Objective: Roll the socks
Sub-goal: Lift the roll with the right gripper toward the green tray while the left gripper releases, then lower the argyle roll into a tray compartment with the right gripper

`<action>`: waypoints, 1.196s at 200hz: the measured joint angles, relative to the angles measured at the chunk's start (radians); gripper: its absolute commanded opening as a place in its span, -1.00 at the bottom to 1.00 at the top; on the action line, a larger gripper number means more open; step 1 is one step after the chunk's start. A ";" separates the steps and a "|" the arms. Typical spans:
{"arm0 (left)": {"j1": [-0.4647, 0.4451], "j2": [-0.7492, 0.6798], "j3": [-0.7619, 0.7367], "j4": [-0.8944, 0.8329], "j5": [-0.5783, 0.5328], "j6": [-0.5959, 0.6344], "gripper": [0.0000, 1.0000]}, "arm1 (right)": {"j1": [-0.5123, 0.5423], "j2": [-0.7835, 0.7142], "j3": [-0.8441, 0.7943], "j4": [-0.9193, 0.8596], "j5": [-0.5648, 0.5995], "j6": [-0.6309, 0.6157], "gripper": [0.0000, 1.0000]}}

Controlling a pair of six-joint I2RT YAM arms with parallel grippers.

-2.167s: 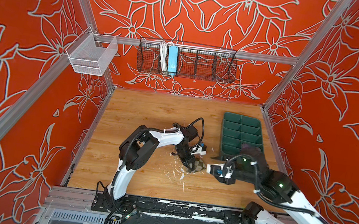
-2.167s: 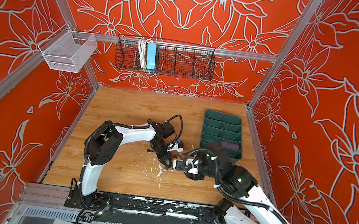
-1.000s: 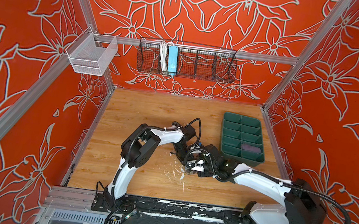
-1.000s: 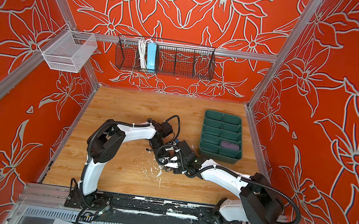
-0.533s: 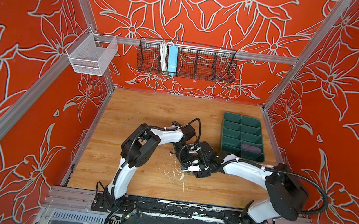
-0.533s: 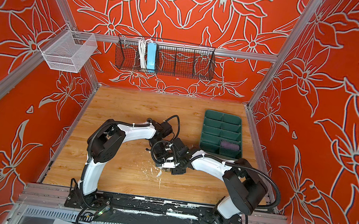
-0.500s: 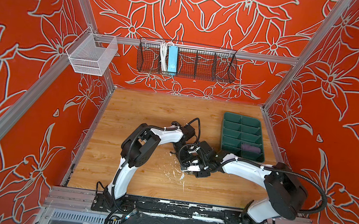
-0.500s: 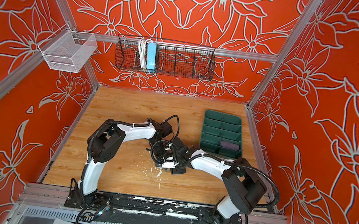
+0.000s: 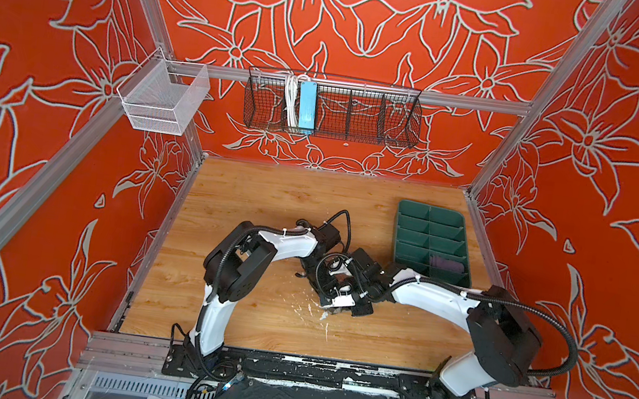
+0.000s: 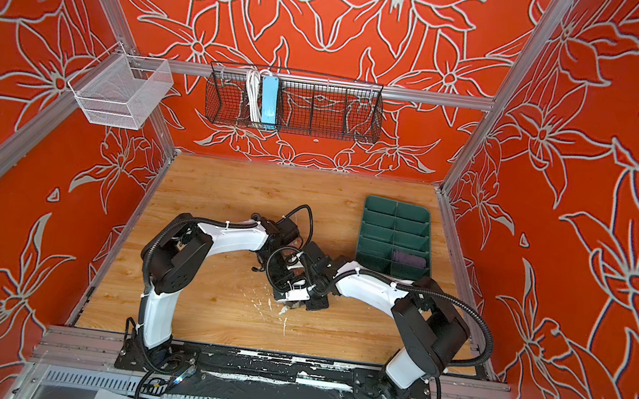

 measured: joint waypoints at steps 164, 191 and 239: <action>-0.035 -0.766 -0.340 0.114 -0.376 -0.127 0.94 | -0.149 -0.323 0.000 -0.116 0.156 0.143 -1.00; -0.034 -0.990 -0.443 0.235 -0.556 -0.161 0.95 | -0.277 -0.419 0.079 -0.074 0.274 0.052 -1.00; -0.034 -1.226 -0.631 0.435 -0.793 -0.194 0.95 | -0.489 -0.325 0.158 0.053 0.534 -0.175 -1.00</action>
